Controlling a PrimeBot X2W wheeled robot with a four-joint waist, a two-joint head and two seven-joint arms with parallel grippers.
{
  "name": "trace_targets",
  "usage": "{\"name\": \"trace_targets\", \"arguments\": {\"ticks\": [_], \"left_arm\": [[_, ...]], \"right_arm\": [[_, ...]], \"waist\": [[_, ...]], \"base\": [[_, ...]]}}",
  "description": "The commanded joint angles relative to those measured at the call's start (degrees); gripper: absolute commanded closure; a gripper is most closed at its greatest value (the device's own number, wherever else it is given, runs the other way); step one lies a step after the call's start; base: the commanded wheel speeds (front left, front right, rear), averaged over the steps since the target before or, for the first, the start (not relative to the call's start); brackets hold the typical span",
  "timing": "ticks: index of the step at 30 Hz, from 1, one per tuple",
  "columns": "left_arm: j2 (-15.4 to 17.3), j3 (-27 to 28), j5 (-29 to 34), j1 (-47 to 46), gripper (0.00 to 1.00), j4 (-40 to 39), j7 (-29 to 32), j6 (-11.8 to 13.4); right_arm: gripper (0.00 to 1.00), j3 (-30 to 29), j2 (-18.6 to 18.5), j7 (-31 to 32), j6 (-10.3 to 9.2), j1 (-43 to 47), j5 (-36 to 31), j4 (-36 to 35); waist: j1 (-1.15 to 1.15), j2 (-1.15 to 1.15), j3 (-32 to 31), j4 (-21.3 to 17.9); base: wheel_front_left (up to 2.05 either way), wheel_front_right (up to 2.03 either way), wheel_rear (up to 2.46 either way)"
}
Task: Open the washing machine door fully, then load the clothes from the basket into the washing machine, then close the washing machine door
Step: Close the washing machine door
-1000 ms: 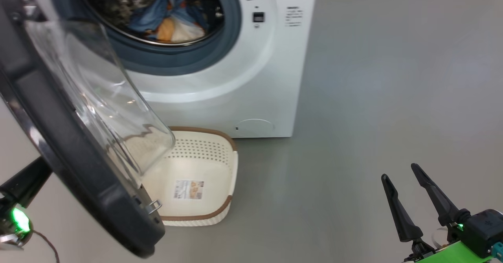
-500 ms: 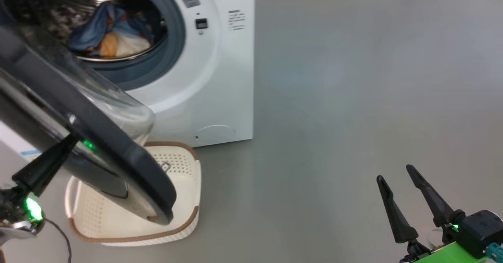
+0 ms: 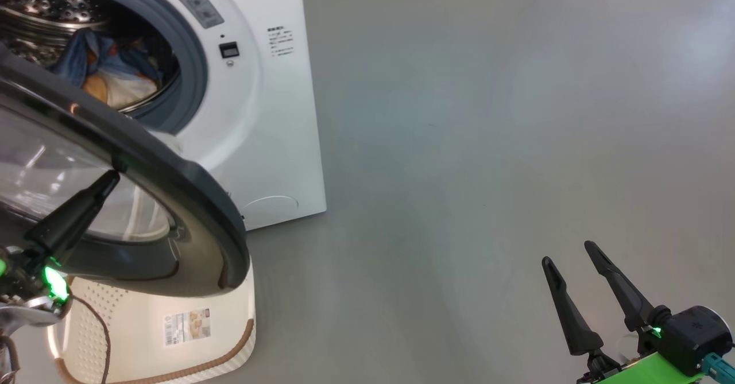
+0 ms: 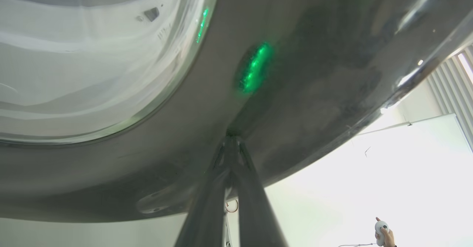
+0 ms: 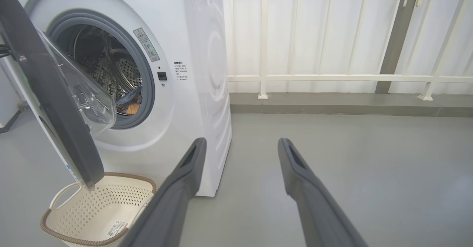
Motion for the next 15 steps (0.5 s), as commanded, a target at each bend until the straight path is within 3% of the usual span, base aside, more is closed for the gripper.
{"name": "trace_targets", "arguments": {"ticks": [1,15], "left_arm": [[2.1,1.9,0.4,-3.1,1.0,-0.9,-0.1,-0.9],[0.0,3.1,-0.5,-3.5,1.0,0.3,-1.8,-1.2]], "right_arm": [[0.0,1.2,-0.7,-0.7,0.09,-1.6,-0.1,-1.2],[0.0,0.0,-0.4,-0.7,0.09,-1.8,-0.3,-1.3]], "waist": [[0.0,0.0,0.0,-0.5],[0.0,0.0,0.9,0.7]], "base": [[0.0,0.0,0.0],[0.0,0.0,0.0]]}}
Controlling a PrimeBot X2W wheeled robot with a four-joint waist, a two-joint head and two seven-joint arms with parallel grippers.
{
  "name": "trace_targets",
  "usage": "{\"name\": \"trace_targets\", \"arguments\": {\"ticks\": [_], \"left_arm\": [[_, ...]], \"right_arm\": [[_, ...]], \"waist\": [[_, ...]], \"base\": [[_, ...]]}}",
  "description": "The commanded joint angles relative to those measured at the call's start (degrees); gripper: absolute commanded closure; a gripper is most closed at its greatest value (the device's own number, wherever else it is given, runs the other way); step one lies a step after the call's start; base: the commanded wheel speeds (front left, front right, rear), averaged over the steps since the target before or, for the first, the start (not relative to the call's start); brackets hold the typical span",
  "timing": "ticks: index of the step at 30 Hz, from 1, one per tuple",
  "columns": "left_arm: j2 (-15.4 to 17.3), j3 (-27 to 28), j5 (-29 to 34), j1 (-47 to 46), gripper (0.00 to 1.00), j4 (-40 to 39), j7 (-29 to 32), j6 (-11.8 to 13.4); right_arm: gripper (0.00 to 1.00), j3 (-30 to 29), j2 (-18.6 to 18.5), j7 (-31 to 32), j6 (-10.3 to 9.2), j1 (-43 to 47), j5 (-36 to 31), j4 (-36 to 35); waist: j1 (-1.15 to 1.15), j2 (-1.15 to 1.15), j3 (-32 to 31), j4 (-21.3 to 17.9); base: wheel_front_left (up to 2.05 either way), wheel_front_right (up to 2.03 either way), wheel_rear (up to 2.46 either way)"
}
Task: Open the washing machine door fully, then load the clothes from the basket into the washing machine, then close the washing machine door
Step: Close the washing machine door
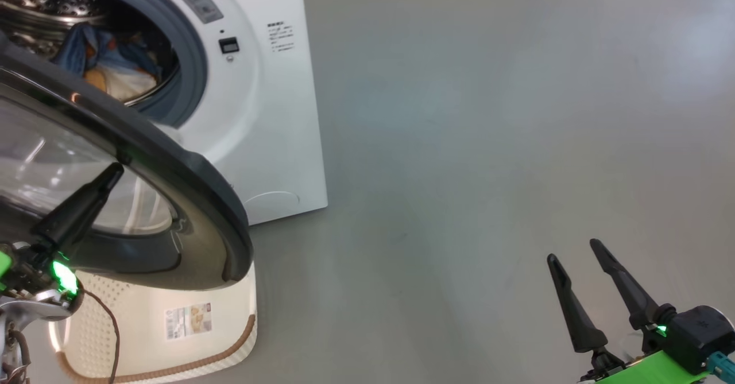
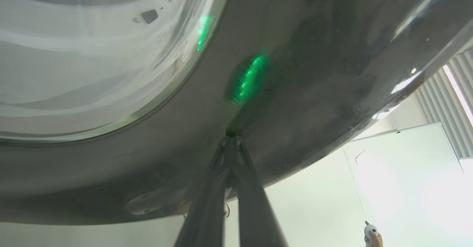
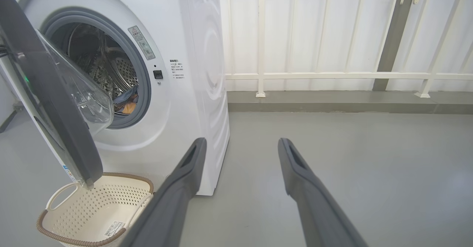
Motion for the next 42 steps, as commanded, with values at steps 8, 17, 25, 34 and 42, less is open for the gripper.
{"name": "trace_targets", "arguments": {"ticks": [8,17,25,34,42], "left_arm": [[0.8,4.1,-1.8,-0.4,1.0,-2.9,-1.3,0.0],[-0.6,6.0,-2.5,2.2,1.0,-5.4,-2.8,-0.7],[-4.0,7.9,-1.3,5.0,0.0,-8.3,-7.1,-2.6],[-5.5,9.7,0.5,8.2,0.0,-10.4,-9.4,-3.7],[-5.4,10.6,8.3,10.4,0.0,-14.0,-14.1,-4.1]], "right_arm": [[0.0,-0.4,-0.6,-0.7,0.09,-1.6,-0.2,-1.6],[0.0,-1.2,-0.9,-0.7,0.09,-1.5,-0.4,-2.0],[0.0,-1.7,-1.0,-0.7,0.09,-1.1,-0.7,-2.2],[0.0,-1.1,-1.2,-0.7,0.09,-0.7,-0.8,-1.9],[0.0,-1.1,-1.4,-0.7,0.09,-0.1,-0.9,-1.7]], "waist": [[0.0,0.0,1.1,3.8],[0.0,0.0,1.4,8.5],[0.0,0.0,0.9,11.4],[0.0,0.0,-0.3,11.7],[0.0,0.0,-1.9,11.3]], "base": [[0.0,0.0,0.0],[0.0,0.0,0.0],[0.0,0.0,0.0],[0.0,0.0,0.0],[0.0,0.0,0.0]]}}
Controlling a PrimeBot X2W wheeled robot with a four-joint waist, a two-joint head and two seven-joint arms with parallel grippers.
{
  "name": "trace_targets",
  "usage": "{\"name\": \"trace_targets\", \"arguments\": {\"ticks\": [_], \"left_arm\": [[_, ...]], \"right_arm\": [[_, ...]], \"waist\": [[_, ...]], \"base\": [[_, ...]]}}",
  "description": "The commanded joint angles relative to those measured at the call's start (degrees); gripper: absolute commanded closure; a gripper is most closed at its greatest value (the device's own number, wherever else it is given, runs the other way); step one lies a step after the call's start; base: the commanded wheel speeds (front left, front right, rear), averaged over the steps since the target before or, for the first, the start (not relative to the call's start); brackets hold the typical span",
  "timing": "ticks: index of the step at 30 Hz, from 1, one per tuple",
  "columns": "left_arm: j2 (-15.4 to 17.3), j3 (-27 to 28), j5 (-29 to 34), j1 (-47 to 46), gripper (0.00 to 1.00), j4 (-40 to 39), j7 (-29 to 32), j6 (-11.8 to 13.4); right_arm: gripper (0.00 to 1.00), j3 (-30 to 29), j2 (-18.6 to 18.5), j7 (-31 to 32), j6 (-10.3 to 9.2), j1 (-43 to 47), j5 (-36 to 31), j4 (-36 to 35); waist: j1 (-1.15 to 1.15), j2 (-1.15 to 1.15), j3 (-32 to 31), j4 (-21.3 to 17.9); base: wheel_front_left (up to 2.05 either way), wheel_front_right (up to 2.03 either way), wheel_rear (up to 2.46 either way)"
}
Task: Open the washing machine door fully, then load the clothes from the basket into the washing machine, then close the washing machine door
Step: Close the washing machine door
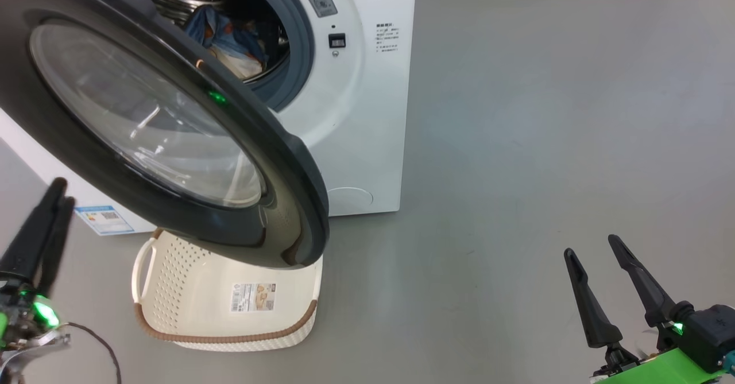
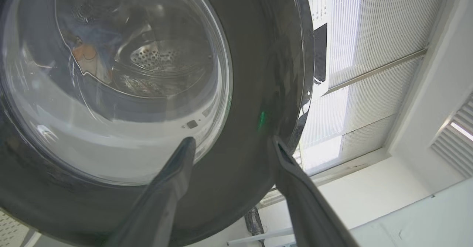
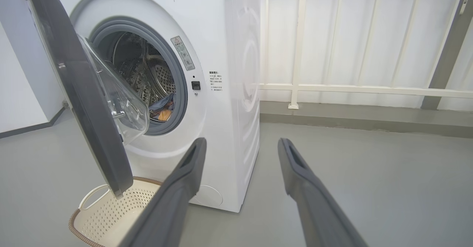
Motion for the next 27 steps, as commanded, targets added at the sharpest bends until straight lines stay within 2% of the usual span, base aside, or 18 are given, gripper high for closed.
{"name": "trace_targets", "arguments": {"ticks": [1,6,7,11,13,15,18,20,27], "left_arm": [[2.3,2.4,3.5,-0.5,0.0,-3.2,-2.0,-0.6],[4.3,-0.3,22.1,2.7,0.0,-8.0,-12.8,-0.7],[3.7,-0.7,24.5,3.1,0.0,-8.5,-15.4,-0.7],[5.8,-3.4,42.3,6.7,0.0,-10.1,-25.2,-0.5],[6.4,-4.9,51.3,8.6,0.0,-10.3,-29.4,0.9],[5.9,-6.3,57.5,10.4,0.0,-10.4,-32.7,2.8],[4.9,-8.4,64.6,13.4,0.0,-10.4,-36.1,5.7],[3.6,-9.4,66.4,15.3,0.0,-10.1,-37.5,7.0],[2.4,-12.6,72.9,20.8,0.0,-8.4,-39.7,10.2]], "right_arm": [[0.0,1.5,-1.2,-0.7,0.09,-0.2,-0.9,-1.3],[0.0,1.3,-1.2,-0.7,0.09,0.2,-1.0,-1.4],[0.0,1.3,-1.2,-0.7,0.09,0.3,-1.1,-1.4],[0.0,1.2,-1.3,-0.7,0.09,0.8,-1.3,-1.4],[0.0,1.2,-1.3,-0.7,0.09,1.2,-1.3,-1.3],[0.0,1.2,-1.3,-0.7,0.09,1.6,-1.4,-1.2],[0.0,1.3,-1.2,-0.7,0.09,2.4,-1.6,-1.1],[0.0,1.4,-1.1,-0.7,0.09,3.0,-1.7,-1.0],[0.0,1.6,-1.1,-0.7,0.09,4.5,-2.0,-0.7]], "waist": [[0.0,0.0,-0.3,-0.3],[0.0,0.0,-1.0,-0.7],[0.0,0.0,-1.2,-0.7],[0.0,0.0,-1.9,-0.9],[0.0,0.0,-2.3,-1.1],[0.0,0.0,-2.8,-1.1],[0.0,0.0,-3.6,-1.2],[0.0,0.0,-4.1,-1.3],[0.0,0.0,-5.3,-1.6]], "base": [[0.0,0.0,0.0],[0.0,0.0,0.0],[0.0,0.0,0.0],[0.0,0.0,0.0],[0.0,0.0,0.0],[0.0,0.0,0.0],[0.0,0.0,0.0],[0.0,0.0,0.0],[0.0,0.0,0.0]]}}
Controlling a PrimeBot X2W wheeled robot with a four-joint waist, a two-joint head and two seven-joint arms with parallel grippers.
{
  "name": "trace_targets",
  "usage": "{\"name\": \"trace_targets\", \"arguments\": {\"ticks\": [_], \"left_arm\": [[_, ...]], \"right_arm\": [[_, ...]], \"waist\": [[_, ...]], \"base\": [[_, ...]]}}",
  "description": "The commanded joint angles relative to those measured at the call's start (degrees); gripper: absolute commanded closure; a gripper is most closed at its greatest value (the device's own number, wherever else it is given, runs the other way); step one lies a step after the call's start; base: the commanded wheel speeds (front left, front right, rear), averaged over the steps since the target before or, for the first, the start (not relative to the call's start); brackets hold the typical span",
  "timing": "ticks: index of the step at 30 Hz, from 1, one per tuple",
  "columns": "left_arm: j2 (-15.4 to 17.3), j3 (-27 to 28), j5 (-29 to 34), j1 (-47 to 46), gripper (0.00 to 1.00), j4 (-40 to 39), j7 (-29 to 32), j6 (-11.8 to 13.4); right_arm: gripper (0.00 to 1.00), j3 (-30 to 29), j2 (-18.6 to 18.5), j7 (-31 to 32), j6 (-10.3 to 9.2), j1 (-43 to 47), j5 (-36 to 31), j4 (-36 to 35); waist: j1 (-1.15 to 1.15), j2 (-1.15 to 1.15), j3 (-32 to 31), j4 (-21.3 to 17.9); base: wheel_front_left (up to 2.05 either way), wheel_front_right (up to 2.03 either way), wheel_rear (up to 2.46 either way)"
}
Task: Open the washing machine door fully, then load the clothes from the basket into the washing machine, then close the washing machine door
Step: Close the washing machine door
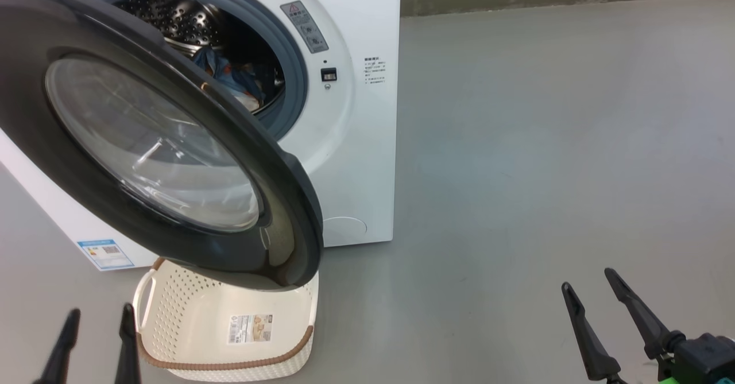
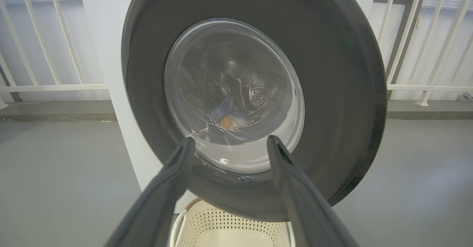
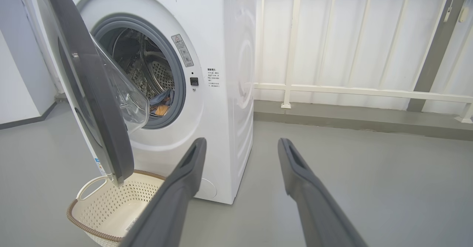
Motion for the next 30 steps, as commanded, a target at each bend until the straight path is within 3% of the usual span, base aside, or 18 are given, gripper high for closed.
{"name": "trace_targets", "arguments": {"ticks": [1,28,29,30], "left_arm": [[0.6,1.6,1.1,-1.0,0.0,-0.5,-0.8,1.0],[0.3,-1.2,3.5,1.4,0.0,1.4,-1.6,3.1],[0.3,-1.3,3.5,1.3,0.0,1.4,-1.6,3.2],[0.3,-1.3,3.5,1.3,0.0,1.3,-1.6,3.2]], "right_arm": [[0.0,1.4,-1.0,-0.7,0.09,0.0,-0.1,-1.1],[0.0,0.8,0.1,-0.7,0.09,1.4,-1.7,-0.3],[0.36,0.7,0.2,-0.7,0.09,1.4,-1.6,-0.2],[0.8,0.5,0.3,-0.7,0.09,1.4,-1.6,-0.2]], "waist": [[0.0,0.0,-0.3,-0.1],[0.0,0.0,-1.5,-0.8],[0.0,0.0,-1.5,-0.8],[0.0,0.0,-1.5,-0.8]], "base": [[0.0,0.0,0.0],[0.0,0.0,0.0],[0.0,0.0,0.0],[0.0,0.0,0.0]]}}
